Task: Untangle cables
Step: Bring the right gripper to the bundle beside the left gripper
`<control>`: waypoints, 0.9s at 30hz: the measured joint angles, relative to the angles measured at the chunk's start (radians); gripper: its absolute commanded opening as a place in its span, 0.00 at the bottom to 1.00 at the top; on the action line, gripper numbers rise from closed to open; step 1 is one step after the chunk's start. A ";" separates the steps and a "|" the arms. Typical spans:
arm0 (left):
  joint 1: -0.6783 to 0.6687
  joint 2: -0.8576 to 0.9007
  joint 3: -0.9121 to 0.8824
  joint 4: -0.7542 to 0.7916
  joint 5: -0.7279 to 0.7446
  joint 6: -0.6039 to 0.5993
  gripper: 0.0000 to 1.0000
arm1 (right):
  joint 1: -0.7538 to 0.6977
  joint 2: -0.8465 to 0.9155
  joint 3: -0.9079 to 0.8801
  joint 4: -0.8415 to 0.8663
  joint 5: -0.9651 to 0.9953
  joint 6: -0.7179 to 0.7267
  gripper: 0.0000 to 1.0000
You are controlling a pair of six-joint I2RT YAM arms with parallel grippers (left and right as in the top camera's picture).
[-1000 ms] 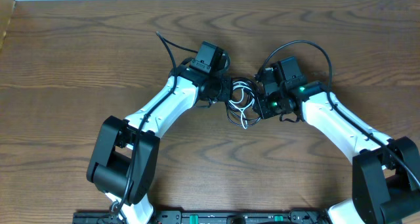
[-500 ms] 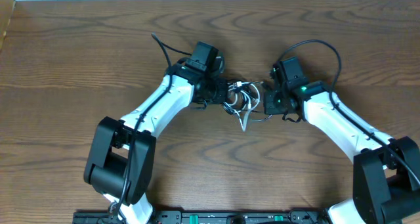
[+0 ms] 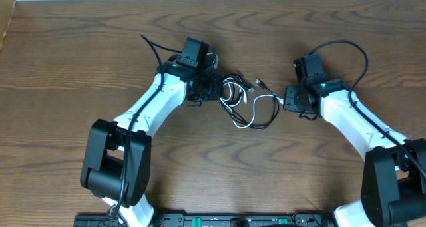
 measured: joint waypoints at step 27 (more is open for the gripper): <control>-0.001 0.000 0.000 0.021 0.411 0.119 0.08 | 0.002 0.002 -0.004 0.329 -0.537 -0.253 0.45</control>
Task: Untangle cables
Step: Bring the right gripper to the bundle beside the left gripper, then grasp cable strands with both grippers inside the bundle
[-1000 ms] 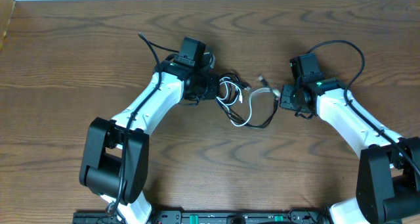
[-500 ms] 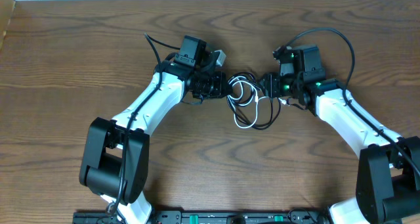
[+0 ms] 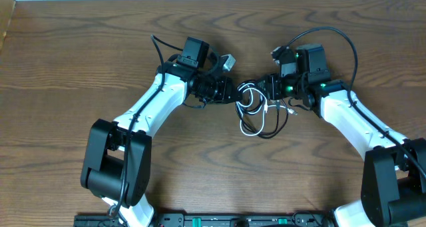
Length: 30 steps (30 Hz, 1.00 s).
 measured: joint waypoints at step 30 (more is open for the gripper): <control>0.000 0.000 0.000 0.009 0.122 0.083 0.08 | 0.090 0.000 0.000 -0.061 0.004 -0.085 0.80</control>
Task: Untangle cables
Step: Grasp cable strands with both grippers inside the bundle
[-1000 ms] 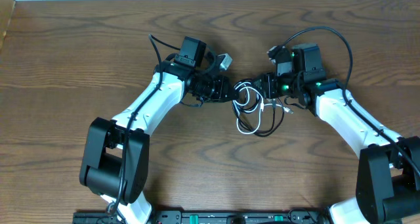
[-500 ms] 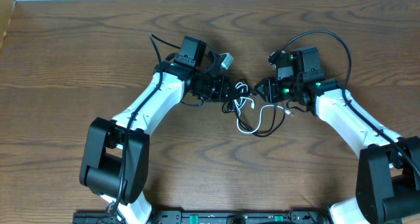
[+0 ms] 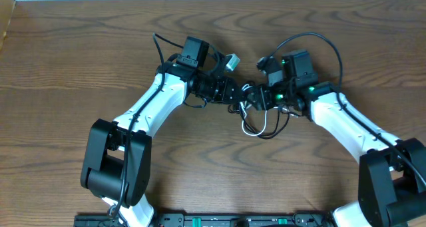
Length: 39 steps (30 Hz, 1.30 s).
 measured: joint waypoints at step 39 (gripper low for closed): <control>-0.002 -0.005 0.000 -0.122 -0.563 0.111 0.71 | 0.014 0.002 -0.002 -0.010 0.243 -0.018 0.36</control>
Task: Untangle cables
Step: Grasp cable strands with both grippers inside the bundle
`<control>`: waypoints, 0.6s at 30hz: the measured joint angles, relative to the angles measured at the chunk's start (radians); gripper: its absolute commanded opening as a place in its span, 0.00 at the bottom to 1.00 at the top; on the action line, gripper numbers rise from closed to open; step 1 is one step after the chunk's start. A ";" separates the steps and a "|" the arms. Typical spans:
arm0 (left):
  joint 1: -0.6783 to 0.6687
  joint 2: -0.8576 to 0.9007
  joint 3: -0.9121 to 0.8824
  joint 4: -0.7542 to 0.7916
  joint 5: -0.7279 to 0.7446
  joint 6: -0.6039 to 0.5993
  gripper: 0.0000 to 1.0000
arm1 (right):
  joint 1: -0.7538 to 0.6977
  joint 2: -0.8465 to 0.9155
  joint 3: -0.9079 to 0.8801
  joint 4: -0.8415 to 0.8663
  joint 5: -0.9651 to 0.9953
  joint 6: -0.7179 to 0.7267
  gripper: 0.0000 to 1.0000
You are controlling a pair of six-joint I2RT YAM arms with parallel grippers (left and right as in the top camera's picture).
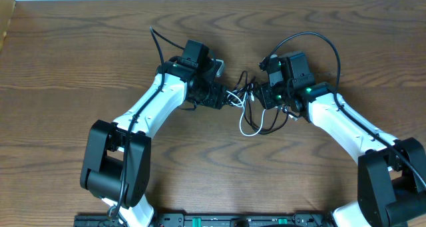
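Observation:
A tangle of thin black and white cables [251,119] lies on the wooden table [66,67] between my two arms. Its upper strands [241,92] bunch between the grippers, while white and black loops trail toward the table's front. My left gripper [226,96] meets the bundle from the left and looks shut on the strands. Facing it from the right, my right gripper [261,95] seems shut on the same knot. From overhead, the wrists hide the fingertips of both.
Each arm's own black cable arcs above its wrist, the left one [158,40] and the right one [319,40]. A light strip runs along the table's back edge. Dark equipment [219,220] sits at the front edge.
My left gripper has drawn back a little to the left and its wrist has turned. The strands between the grippers now spread wider, and the lower loops sit slightly higher.
At first my left gripper was at the left of the tangle and my right gripper stood apart to its right. The right gripper then came in to the tangle's right side. Both stayed close on the knot, and now the left has pulled slightly away.

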 measured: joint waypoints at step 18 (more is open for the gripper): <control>-0.001 0.000 0.000 0.106 0.111 0.048 0.73 | -0.010 0.000 0.000 -0.005 0.060 0.253 0.43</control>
